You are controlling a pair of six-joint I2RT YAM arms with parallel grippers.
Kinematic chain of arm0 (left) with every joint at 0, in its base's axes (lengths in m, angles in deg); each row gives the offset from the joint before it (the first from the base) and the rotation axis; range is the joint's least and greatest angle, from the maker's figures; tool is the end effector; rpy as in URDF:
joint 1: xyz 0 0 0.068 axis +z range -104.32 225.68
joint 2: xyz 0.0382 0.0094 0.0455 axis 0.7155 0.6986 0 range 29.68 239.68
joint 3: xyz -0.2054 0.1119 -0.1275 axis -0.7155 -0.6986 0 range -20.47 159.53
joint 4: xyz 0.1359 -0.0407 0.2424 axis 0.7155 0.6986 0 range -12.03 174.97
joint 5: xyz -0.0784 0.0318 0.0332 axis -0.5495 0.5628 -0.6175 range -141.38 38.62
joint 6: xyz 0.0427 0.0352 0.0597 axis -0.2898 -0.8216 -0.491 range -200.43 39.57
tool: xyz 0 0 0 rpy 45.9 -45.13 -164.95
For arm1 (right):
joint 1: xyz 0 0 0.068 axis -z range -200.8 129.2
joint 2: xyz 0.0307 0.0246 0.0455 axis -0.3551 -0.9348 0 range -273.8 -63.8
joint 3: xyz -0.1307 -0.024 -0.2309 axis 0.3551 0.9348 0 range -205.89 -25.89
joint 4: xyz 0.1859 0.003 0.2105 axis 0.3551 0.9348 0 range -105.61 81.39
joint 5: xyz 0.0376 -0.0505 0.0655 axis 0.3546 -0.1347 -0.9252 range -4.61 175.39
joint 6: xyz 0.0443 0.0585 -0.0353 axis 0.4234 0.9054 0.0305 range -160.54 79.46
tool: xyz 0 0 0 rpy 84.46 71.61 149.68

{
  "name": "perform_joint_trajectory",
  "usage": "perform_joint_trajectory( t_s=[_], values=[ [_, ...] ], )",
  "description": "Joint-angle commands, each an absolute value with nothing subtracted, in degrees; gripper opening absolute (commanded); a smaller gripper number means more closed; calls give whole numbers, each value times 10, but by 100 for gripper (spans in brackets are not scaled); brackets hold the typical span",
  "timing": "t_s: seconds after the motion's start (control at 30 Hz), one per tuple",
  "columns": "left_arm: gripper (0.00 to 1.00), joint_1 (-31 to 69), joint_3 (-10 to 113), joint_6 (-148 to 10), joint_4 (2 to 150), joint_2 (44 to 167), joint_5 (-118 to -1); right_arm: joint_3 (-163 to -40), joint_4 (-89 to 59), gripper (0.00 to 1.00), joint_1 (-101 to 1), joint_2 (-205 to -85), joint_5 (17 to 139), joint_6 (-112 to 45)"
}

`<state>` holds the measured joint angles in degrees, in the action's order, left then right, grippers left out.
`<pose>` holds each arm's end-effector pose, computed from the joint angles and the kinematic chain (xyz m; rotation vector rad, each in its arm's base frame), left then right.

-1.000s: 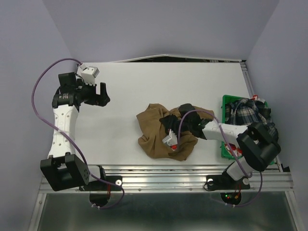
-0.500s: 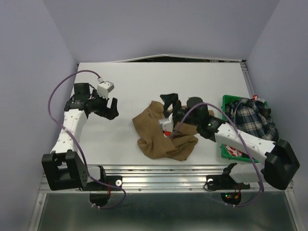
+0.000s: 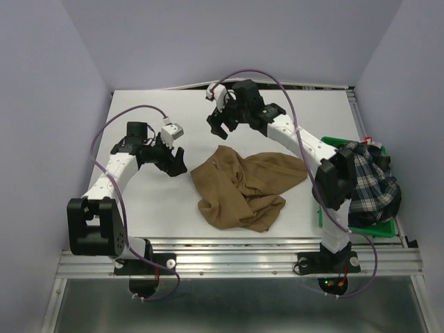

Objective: Fold and stack the skirts
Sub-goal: Flatten the skirt out

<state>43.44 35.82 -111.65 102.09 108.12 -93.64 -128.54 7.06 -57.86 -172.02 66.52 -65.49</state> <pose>0.3221 -0.0601 0.2299 0.9471 1.9807 -0.5939 0.3810 0.3163 0.3252 -1.2353 1.6584 0.4699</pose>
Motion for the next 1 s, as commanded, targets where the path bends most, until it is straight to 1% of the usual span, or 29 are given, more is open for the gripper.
perform_joint_trajectory(
  t_s=[0.0, 0.17, 0.37, 0.5, 0.7, 0.8, 0.87, 0.9, 0.93, 0.97],
  values=[
    [87, 430, 339, -1108, 975, 1116, -980, -1442, 209, 85, -527, -1850, 635, -504],
    [85, 429, 326, -1079, 947, 1146, -1030, -1513, 225, 83, -521, -1941, 627, -495],
    [86, 423, 321, -1070, 924, 1160, -1052, -1496, 231, 82, -521, -1979, 577, -509],
    [88, 414, 330, -1056, 915, 1167, -1059, -1479, 242, 76, -516, -1984, 531, -507],
    [89, 378, 345, -1044, 891, 1190, -1029, -1502, 277, 57, -516, -2009, 517, -515],
    [89, 361, 352, -1035, 885, 1208, -1016, -1520, 306, 55, -516, -2027, 522, -527],
    [85, 355, 354, -1031, 882, 1214, -1015, -1524, 316, 53, -510, -2032, 524, -527],
    [81, 354, 355, -1032, 882, 1216, -1014, -1524, 315, 52, -510, -2033, 523, -528],
    [78, 352, 357, -1032, 883, 1216, -1013, -1524, 313, 49, -510, -2032, 524, -530],
    [71, 352, 357, -1032, 883, 1216, -1013, -1524, 312, 43, -510, -2032, 524, -533]
  ],
)
